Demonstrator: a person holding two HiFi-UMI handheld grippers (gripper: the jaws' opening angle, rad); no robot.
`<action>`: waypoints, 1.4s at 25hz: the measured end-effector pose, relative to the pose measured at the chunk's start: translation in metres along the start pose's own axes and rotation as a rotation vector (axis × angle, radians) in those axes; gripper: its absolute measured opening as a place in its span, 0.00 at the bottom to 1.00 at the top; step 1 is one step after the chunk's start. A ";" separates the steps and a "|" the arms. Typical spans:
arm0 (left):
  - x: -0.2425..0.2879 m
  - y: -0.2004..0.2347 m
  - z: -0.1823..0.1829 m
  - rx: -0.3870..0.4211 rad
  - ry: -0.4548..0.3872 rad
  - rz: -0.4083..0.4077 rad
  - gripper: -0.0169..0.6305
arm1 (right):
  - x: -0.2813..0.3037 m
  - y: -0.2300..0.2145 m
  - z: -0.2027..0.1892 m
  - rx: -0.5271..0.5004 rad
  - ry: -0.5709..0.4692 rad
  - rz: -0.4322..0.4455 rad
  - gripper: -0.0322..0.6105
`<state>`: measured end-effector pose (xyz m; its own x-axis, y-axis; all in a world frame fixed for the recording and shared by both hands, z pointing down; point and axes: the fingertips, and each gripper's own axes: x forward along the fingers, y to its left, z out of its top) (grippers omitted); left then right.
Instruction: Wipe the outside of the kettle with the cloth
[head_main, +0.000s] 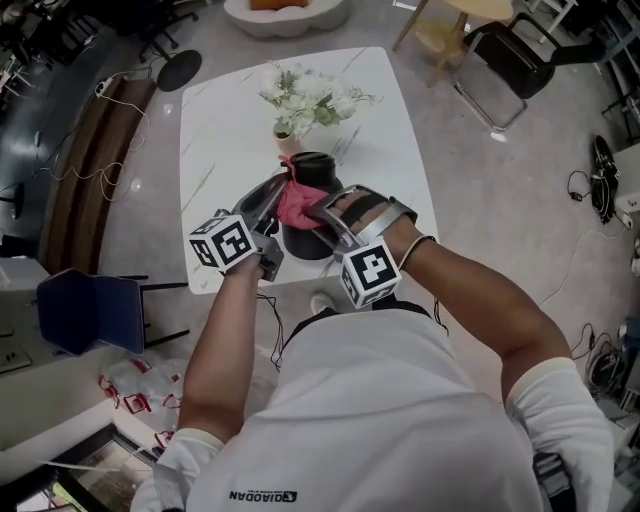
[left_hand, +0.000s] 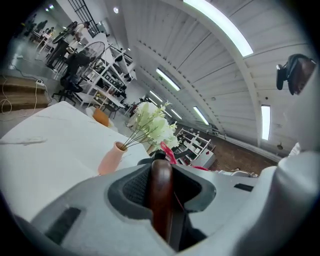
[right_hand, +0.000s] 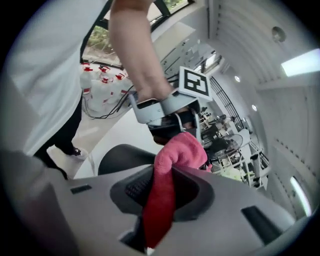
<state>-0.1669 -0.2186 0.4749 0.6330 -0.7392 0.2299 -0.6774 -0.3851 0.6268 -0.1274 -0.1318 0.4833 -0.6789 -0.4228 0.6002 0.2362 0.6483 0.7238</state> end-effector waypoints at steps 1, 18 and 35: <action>-0.001 -0.001 -0.001 0.014 0.004 -0.001 0.22 | 0.001 0.011 0.000 -0.041 -0.001 0.021 0.19; -0.011 0.008 -0.004 -0.001 -0.067 0.019 0.22 | 0.001 0.122 0.031 -0.042 -0.167 0.266 0.19; 0.016 -0.026 0.004 0.166 -0.127 -0.094 0.23 | -0.100 -0.027 -0.129 1.342 -0.179 -0.167 0.19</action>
<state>-0.1405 -0.2228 0.4593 0.6513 -0.7553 0.0736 -0.6765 -0.5340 0.5072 0.0237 -0.1887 0.4471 -0.7368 -0.5357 0.4125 -0.6383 0.7523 -0.1632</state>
